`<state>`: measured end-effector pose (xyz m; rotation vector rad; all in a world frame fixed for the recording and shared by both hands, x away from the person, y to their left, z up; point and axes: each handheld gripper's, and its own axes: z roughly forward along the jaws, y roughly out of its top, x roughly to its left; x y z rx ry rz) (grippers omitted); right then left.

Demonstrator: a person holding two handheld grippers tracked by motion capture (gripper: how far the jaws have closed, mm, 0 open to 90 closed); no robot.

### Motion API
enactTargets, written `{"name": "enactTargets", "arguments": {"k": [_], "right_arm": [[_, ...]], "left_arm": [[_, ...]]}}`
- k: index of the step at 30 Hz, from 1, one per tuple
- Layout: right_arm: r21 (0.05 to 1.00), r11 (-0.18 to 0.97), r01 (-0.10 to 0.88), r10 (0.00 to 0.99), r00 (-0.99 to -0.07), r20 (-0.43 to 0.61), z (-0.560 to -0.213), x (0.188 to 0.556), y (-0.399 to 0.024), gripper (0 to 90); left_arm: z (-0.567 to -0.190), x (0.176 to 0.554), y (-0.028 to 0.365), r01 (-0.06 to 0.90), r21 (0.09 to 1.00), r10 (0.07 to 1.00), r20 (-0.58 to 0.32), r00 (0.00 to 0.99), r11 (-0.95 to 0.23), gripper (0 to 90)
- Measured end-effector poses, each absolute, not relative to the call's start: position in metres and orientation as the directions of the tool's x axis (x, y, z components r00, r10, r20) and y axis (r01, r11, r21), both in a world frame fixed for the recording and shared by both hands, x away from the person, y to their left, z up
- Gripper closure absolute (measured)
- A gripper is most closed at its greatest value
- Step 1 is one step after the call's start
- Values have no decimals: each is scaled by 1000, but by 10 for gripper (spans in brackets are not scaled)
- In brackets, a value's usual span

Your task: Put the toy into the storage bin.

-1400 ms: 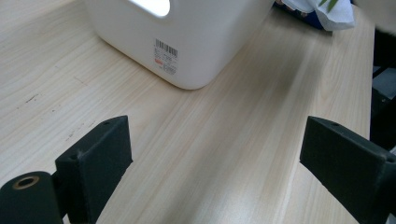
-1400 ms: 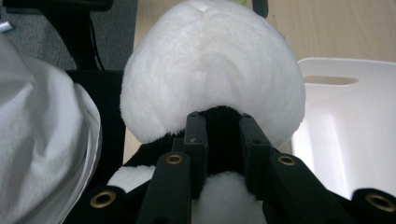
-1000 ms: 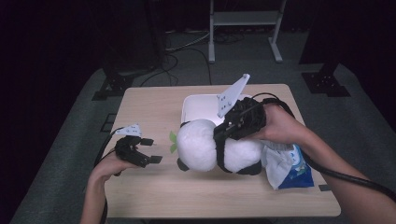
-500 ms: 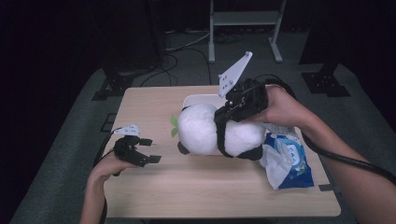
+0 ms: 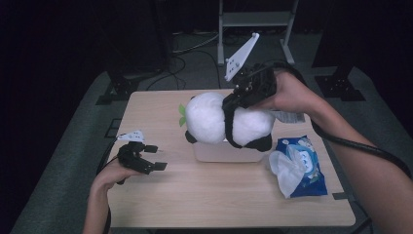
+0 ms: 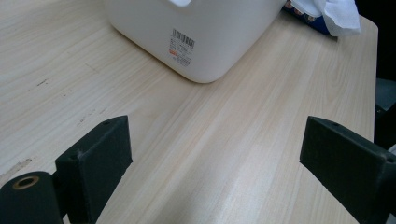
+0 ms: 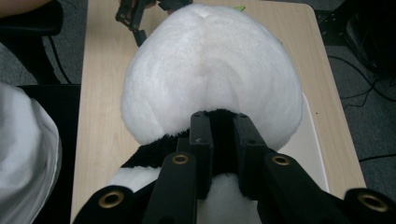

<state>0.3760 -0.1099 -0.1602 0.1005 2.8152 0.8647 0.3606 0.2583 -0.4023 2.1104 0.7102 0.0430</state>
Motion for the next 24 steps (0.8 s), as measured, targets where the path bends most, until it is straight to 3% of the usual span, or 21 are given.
{"name": "enactTargets", "arguments": {"k": [24], "right_arm": [[540,840,49,150,-978,-144,-181,451,-114,816]], "left_arm": [[-407,365,267,496,761,523,-245,816,-418,78]]}}
